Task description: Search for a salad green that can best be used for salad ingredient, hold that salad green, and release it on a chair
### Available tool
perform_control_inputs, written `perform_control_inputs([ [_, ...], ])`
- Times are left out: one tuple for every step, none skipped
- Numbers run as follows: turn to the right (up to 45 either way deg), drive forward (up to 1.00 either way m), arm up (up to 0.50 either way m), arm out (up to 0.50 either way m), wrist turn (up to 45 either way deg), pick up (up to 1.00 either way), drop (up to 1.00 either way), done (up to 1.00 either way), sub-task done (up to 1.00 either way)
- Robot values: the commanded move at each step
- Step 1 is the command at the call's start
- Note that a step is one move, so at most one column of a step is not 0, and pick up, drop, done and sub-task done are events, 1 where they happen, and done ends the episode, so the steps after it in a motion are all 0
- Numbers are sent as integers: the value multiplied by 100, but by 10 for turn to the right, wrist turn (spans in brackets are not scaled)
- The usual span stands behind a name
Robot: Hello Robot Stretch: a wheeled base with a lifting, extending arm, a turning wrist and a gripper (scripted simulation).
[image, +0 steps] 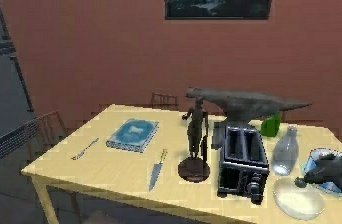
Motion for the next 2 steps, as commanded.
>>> perform_control_inputs([
  [0, 20, 0, 0, 0, 0, 0, 0, 0],
  [0, 0, 0, 0, 0, 0, 0, 100, 0],
])
